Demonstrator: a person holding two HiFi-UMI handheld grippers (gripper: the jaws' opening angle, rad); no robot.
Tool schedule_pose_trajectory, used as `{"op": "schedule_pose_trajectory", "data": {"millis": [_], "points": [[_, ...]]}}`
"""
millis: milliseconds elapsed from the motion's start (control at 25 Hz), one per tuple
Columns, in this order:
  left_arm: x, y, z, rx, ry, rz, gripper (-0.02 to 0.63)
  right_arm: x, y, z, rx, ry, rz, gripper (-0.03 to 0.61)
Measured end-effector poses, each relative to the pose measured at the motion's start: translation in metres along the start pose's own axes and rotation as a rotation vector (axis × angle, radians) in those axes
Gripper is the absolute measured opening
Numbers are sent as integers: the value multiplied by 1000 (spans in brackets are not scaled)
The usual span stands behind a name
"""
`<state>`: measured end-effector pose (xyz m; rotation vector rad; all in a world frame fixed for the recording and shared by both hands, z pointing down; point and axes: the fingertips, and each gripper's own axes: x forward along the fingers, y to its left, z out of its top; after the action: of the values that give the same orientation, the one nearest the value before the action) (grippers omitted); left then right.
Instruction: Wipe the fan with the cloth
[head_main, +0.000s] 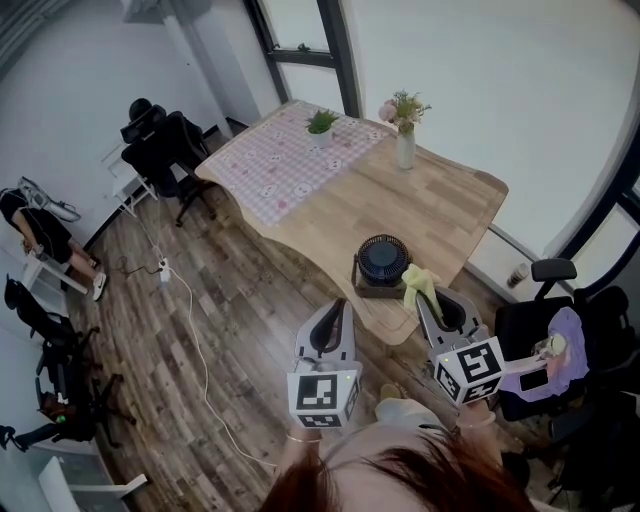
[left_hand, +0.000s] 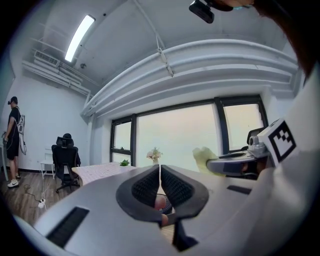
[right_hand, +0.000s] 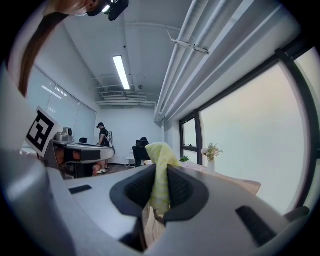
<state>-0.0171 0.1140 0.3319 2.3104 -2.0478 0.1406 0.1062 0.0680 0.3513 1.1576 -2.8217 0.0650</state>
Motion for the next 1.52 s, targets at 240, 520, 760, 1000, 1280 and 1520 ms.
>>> {"op": "schedule_pose_trajectory", "data": {"millis": [240, 520, 760, 1000, 1280, 1520], "points": [[-12, -3, 10, 4, -15, -6, 17, -12, 9, 14, 21, -33, 10, 51], [-29, -4, 16, -11, -29, -13, 16, -24, 19, 17, 6, -40, 4, 51], [-43, -5, 15, -19, -37, -11, 17, -37, 28, 21, 19, -59, 11, 51], [-59, -9, 12, -24, -44, -15, 17, -49, 37, 23, 18, -80, 6, 49], [-86, -13, 11, -33, -62, -23, 17, -69, 54, 26, -6, -105, 3, 51], [-111, -22, 7, -32, -67, -19, 17, -89, 67, 27, -11, -128, 10, 51]]}}
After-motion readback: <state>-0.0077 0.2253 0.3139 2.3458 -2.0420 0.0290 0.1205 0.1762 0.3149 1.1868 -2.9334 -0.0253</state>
